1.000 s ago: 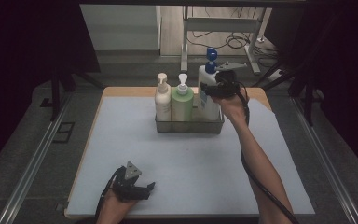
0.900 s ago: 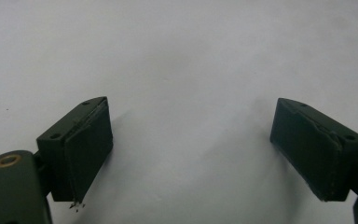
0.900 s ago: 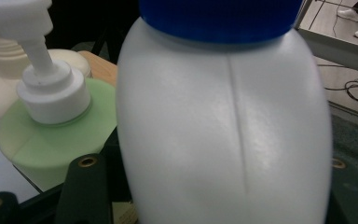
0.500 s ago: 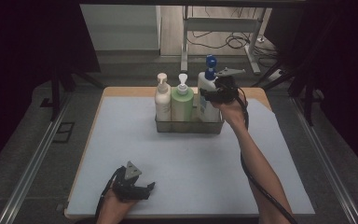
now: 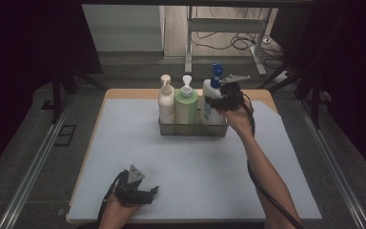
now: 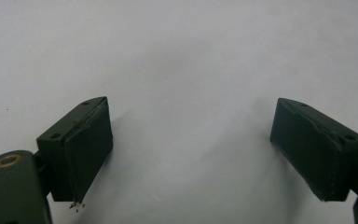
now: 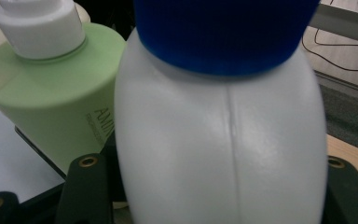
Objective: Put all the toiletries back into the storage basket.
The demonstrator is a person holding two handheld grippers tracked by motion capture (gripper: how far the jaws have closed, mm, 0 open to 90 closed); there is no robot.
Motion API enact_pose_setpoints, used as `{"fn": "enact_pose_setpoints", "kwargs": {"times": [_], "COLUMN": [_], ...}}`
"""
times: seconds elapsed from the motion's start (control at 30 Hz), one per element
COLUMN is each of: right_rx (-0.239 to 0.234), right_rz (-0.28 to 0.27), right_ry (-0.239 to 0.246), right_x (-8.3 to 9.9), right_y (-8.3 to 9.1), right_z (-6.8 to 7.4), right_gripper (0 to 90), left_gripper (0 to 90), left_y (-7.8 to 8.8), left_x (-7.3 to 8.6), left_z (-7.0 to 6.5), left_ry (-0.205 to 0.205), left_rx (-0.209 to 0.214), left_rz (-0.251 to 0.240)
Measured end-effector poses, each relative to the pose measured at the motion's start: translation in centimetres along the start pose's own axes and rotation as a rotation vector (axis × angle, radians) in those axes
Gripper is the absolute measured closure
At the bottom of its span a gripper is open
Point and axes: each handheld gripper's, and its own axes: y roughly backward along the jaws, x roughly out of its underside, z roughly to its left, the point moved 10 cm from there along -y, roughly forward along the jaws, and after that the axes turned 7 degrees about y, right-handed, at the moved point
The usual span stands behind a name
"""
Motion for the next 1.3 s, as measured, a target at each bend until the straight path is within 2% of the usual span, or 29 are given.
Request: {"fn": "enact_pose_setpoints", "kwargs": {"times": [0.47,0.87,1.07,1.3], "right_rx": [-0.006,-0.019,-0.025,-0.045], "right_rz": [0.035,0.048,0.046,0.018], "right_ry": [-0.002,-0.033,-0.045,-0.063], "right_x": [1.5,1.8,1.8,1.8], "right_y": [-0.6,-0.7,-0.8,-0.5], "right_z": [0.1,-0.2,-0.3,-0.4], "right_gripper": [40.0,39.0,38.2,35.9], "left_gripper": [12.6,12.6,12.6,12.6], "left_y": [0.0,0.0,0.0,0.0], "left_x": [0.0,0.0,0.0,0.0], "left_z": [0.0,0.0,0.0,0.0], "left_ry": [0.000,0.001,0.000,-0.003], "left_rx": [0.001,0.001,0.001,0.000], "left_rz": [0.001,0.002,0.003,0.006]}}
